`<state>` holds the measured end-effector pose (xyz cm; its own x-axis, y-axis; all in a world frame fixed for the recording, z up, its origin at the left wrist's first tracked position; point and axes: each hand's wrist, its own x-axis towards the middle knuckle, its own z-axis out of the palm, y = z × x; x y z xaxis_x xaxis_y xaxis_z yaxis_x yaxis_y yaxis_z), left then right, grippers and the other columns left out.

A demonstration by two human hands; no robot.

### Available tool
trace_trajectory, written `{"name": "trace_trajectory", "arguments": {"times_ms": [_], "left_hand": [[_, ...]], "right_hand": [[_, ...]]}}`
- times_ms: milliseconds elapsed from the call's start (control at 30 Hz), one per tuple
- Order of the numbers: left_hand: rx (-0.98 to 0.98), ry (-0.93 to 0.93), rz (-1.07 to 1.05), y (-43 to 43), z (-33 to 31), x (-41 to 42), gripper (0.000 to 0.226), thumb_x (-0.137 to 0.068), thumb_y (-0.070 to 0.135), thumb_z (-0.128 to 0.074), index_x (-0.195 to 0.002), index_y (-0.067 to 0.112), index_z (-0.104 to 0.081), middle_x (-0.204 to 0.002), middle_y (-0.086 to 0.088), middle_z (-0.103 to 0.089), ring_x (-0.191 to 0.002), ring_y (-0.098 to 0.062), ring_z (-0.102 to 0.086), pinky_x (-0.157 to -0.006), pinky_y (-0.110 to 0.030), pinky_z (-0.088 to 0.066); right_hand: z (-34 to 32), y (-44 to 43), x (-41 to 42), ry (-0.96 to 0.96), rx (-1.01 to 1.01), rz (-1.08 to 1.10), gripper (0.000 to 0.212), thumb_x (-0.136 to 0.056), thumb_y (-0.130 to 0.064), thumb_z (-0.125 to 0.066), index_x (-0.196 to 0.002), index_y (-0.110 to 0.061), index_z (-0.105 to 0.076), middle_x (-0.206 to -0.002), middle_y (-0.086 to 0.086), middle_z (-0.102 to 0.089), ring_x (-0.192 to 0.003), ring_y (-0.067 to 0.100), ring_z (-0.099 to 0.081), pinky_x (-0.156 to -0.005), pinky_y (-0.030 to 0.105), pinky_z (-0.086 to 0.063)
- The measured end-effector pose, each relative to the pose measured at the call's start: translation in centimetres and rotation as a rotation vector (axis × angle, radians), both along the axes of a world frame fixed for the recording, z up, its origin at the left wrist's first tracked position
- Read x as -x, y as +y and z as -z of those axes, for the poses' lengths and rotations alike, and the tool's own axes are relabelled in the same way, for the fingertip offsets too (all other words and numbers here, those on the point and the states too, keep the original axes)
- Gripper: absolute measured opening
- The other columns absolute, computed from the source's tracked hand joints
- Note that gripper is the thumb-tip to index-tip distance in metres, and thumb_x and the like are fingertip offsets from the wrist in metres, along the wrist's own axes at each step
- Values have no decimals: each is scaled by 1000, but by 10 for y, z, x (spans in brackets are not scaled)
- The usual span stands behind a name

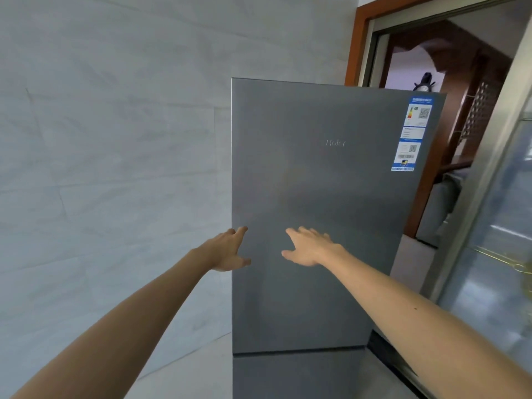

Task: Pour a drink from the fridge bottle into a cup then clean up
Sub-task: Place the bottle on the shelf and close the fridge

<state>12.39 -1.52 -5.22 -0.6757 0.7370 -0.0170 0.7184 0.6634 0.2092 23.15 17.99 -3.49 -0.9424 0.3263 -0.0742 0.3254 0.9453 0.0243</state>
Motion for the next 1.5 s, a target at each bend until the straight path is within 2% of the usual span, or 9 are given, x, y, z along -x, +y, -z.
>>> {"name": "trace_trajectory", "arguments": {"times_ms": [267,700,800,1067,1333,1500], "left_hand": [[87,12,130,8,9,19,89,-89,53,-56,-156,21,-6,-153,-15,-35,-131,-35,-47,-104,-50,-44],[133,23,445,13,27,23,88,-92,53,-54,-157,16,-7,-156,-17,-31,-135,-37,-43,-108,-51,-41],[144,21,524,23,30,4,86,-94,51,-53,-156,12,-8,-155,-19,-32,-135,-37,-42,-108,-49,-41],[137,40,735,61,25,-59,85,-95,49,-51,-157,16,-5,-156,-16,-30,-136,-35,-41,-108,-47,-41],[106,61,967,105,22,-164,82,-95,48,-53,-156,16,-10,-147,-16,-40,-126,-35,-50,-103,-48,-45],[105,81,1116,114,21,-253,82,-93,50,-53,-155,17,-12,-146,-17,-39,-122,-36,-51,-101,-51,-46]], "right_hand": [[13,-2,-16,-15,33,184,64,-97,-52,-46,-150,-22,-27,-151,7,-36,-138,32,-35,-108,57,-31],[38,-46,-57,-53,44,482,69,-96,-56,-46,-151,-22,-25,-152,10,-35,-137,34,-35,-106,55,-36],[40,-48,-82,-48,46,557,70,-96,-57,-45,-152,-21,-25,-152,10,-36,-136,35,-37,-106,56,-37],[37,-56,-163,-45,40,738,68,-97,-56,-44,-152,-20,-25,-150,12,-38,-136,36,-37,-107,58,-35],[36,-72,-283,-66,49,951,64,-97,-54,-44,-148,-20,-29,-146,12,-41,-133,35,-38,-102,52,-38],[37,-95,-374,-54,58,1132,65,-95,-56,-43,-148,-21,-29,-149,11,-39,-135,37,-38,-103,53,-37]]}}
